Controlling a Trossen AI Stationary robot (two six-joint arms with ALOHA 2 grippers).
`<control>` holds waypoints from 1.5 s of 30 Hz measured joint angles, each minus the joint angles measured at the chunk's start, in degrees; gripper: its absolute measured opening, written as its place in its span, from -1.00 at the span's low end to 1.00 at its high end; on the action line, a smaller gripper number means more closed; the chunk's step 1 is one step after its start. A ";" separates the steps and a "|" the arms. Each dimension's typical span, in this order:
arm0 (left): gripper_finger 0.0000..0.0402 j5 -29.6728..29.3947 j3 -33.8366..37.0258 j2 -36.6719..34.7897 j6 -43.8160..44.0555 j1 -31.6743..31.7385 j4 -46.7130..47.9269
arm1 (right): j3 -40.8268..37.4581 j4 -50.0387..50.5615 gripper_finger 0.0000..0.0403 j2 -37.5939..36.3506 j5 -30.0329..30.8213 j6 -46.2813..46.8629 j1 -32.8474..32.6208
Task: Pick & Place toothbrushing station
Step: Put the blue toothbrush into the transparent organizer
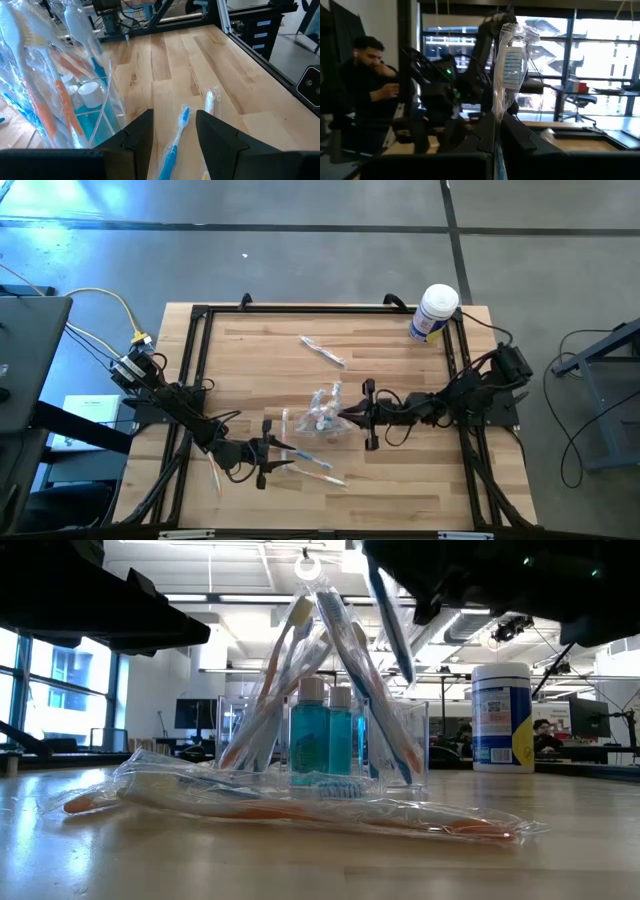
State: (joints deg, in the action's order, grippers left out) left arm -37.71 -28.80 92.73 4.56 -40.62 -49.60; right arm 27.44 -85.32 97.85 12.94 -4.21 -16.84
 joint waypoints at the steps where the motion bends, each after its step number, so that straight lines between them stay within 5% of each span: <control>1: -0.29 0.00 0.00 0.00 0.00 0.00 0.00 | 0.00 0.01 -0.96 0.19 -0.27 0.09 0.31; 27: -0.29 -0.02 0.00 0.00 0.37 0.00 0.57 | -0.02 13.41 -0.96 0.11 -3.95 2.94 2.01; 45: -0.29 -0.02 0.00 0.00 0.42 0.00 0.72 | 0.00 22.06 -0.83 0.08 2.19 4.43 -0.09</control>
State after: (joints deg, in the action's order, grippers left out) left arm -37.74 -28.80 92.73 4.97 -40.62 -48.88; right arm 27.44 -63.26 97.93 15.13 0.23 -16.93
